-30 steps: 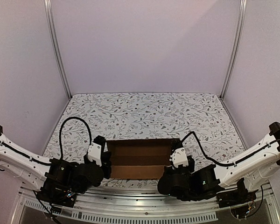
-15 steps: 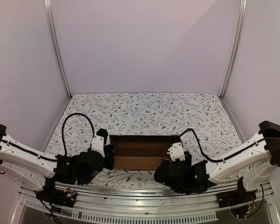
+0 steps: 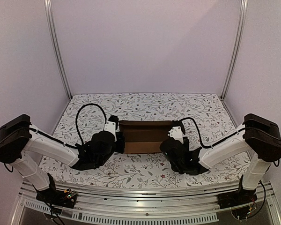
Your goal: Fold the paper box
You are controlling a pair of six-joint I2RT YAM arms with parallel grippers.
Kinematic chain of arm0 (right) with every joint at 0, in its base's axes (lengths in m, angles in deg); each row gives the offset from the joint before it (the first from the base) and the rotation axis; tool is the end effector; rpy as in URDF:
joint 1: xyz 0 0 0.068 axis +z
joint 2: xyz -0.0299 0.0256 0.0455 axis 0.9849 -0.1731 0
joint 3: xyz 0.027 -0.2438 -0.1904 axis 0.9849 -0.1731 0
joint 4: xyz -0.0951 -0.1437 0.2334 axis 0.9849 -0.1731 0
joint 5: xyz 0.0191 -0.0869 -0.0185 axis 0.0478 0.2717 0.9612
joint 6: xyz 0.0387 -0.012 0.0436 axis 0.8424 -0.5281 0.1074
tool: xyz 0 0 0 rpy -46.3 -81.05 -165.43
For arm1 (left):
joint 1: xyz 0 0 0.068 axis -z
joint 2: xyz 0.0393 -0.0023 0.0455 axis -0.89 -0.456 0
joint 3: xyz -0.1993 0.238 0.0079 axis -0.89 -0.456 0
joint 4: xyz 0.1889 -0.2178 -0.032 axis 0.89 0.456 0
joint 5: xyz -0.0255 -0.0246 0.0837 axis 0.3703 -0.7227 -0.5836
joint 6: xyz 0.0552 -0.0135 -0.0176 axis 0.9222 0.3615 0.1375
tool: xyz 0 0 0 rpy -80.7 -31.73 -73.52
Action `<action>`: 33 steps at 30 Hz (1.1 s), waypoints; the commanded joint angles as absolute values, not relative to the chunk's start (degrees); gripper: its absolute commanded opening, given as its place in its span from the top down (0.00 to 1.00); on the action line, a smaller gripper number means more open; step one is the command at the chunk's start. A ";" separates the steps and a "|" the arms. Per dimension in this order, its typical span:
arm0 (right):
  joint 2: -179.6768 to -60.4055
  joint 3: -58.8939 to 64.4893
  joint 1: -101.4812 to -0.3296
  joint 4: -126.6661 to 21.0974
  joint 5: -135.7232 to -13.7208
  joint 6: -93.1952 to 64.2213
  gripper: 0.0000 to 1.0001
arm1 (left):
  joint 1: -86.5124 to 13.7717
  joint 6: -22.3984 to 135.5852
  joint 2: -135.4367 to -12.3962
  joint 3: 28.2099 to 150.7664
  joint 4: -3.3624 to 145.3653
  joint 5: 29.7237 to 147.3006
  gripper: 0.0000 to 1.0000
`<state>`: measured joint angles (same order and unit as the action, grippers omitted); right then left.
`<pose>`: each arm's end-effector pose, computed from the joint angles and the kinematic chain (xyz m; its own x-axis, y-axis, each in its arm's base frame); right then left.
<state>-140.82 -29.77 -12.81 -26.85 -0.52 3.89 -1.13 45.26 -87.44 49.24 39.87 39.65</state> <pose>0.1734 0.3095 0.1551 -0.2231 -0.0939 -0.9703 0.0272 0.9944 -0.1025 0.1729 -0.2619 0.1748 -0.3264 -0.0171 -0.9451 0.2819 0.9526 -0.1146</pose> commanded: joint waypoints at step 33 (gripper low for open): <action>-119.97 -34.73 -13.82 -39.98 -19.24 -1.29 0.01 | -2.23 42.69 -95.89 50.99 41.15 56.51 1.00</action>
<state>-122.12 -35.03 -14.04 -36.86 -16.91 -1.23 -3.25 44.12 -93.45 51.62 35.22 50.51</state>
